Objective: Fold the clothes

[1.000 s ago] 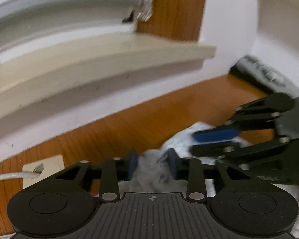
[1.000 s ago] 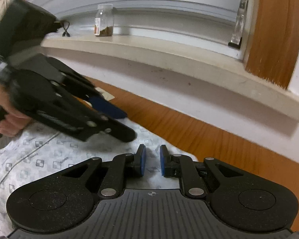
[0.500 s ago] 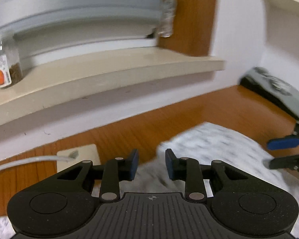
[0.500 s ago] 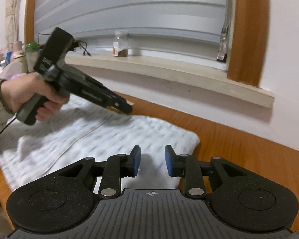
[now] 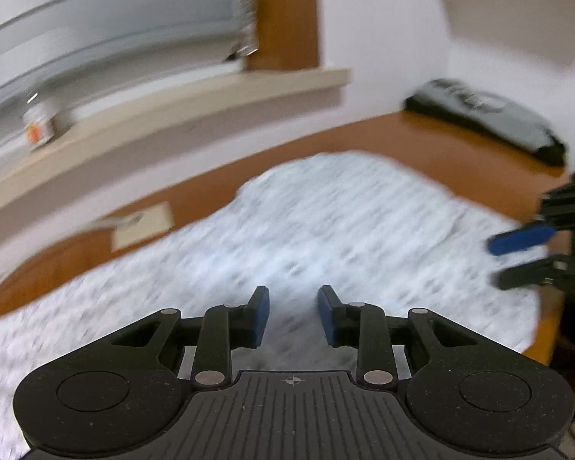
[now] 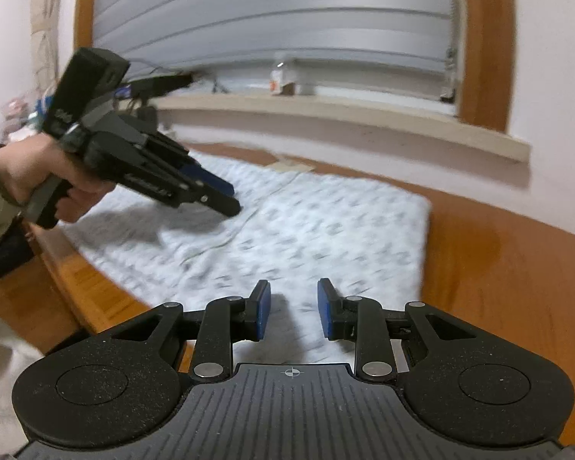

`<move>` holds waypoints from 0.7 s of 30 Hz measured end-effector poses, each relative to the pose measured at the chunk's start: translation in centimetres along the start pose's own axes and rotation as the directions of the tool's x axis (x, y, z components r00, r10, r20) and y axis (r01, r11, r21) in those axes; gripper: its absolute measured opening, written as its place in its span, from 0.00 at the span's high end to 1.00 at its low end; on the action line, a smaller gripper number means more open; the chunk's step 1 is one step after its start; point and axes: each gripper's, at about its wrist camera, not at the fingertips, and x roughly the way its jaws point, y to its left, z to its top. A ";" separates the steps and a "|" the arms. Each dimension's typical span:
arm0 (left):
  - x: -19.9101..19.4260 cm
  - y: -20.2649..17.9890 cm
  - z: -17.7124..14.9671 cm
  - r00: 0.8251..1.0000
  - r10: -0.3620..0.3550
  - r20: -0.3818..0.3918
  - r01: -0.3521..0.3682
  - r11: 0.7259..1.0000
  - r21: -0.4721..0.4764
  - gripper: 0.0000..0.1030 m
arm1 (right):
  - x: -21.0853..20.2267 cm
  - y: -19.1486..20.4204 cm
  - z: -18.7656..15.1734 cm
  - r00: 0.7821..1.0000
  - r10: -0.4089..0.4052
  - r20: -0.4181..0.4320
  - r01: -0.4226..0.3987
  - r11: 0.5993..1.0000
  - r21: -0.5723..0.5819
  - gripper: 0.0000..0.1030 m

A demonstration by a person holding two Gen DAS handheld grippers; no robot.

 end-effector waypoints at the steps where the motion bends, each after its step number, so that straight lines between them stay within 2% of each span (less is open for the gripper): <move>1: -0.3 0.2 -0.3 1.000 -0.001 0.002 0.001 1.000 -0.005 0.69 | 0.2 0.3 -0.2 1.000 -0.007 -0.002 0.007 1.000 -0.012 0.73; 4: -2.1 -0.2 -0.5 0.999 -0.017 0.030 0.017 1.000 0.010 0.69 | 0.2 0.7 -0.4 1.000 -0.013 -0.002 0.013 1.000 -0.022 0.73; 6: -3.5 -1.2 -0.3 0.998 -0.025 0.053 0.022 0.999 0.046 0.62 | -0.2 0.7 -0.4 1.000 -0.009 0.003 0.009 1.000 -0.017 0.72; 7: -4.1 -2.0 -0.1 0.997 -0.030 0.065 0.025 0.997 0.079 0.53 | -0.5 0.7 -0.5 1.000 -0.010 0.006 0.010 1.000 -0.016 0.72; 8: -4.5 -2.8 0.0 0.997 -0.036 0.068 0.028 0.993 0.112 0.50 | -0.8 0.7 -0.5 1.000 -0.013 0.010 0.013 1.000 -0.013 0.72; 14: -5.3 -7.0 -0.1 0.995 -0.090 0.036 0.077 0.956 0.283 0.50 | -1.8 0.6 -0.7 1.000 -0.020 0.019 0.020 1.000 0.003 0.70; 21: -4.1 -7.8 -1.1 0.996 -0.085 -0.041 0.094 0.923 0.374 0.50 | -1.8 0.8 -0.6 1.000 -0.006 0.027 0.006 1.000 0.013 0.66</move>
